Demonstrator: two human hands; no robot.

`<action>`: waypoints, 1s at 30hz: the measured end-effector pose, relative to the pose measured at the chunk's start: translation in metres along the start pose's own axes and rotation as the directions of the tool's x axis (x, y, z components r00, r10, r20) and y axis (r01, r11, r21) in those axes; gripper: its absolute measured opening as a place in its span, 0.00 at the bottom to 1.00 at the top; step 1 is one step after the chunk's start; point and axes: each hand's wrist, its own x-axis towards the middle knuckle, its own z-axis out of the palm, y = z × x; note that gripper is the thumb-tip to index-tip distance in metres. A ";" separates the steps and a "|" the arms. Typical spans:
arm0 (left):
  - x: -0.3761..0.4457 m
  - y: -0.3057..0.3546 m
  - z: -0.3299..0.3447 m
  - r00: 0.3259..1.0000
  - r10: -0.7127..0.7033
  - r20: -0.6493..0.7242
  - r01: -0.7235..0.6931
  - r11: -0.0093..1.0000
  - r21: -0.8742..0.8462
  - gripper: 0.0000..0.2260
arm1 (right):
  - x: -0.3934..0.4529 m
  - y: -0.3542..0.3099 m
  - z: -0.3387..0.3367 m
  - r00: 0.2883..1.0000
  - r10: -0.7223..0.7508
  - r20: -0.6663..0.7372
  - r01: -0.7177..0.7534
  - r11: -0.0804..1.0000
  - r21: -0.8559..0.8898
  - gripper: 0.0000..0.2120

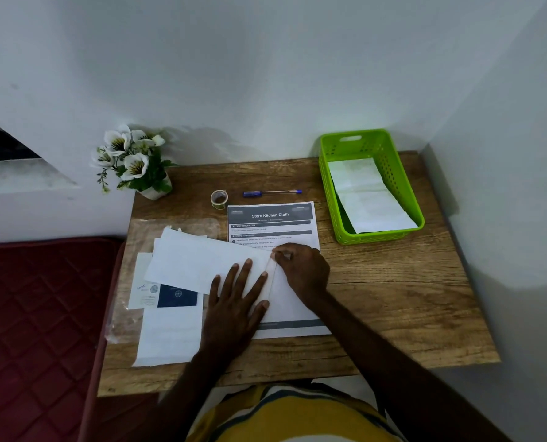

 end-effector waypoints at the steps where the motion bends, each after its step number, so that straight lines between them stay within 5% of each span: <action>1: 0.000 0.000 0.000 1.000 -0.001 0.000 0.001 1.000 -0.004 0.29 | 0.001 -0.002 0.000 1.000 0.018 -0.005 -0.018 1.000 0.004 0.10; 9: 0.001 0.002 -0.005 1.000 0.003 0.006 -0.002 0.999 -0.032 0.28 | -0.011 -0.001 0.001 1.000 0.016 0.001 -0.016 1.000 -0.024 0.09; 17: 0.021 -0.007 -0.015 0.982 -0.070 -0.178 0.035 0.981 -0.191 0.21 | -0.049 0.021 0.007 0.948 -0.316 0.038 0.318 0.939 -0.131 0.16; 21: 0.044 -0.017 -0.026 0.967 -0.079 -0.241 0.023 0.973 -0.228 0.21 | -0.051 0.022 0.005 0.933 -0.358 0.031 0.359 0.922 -0.143 0.15; 30: 0.095 -0.020 -0.044 0.999 0.029 -0.041 -0.034 0.990 -0.139 0.29 | -0.052 0.023 0.008 0.936 -0.351 0.023 0.351 0.924 -0.154 0.15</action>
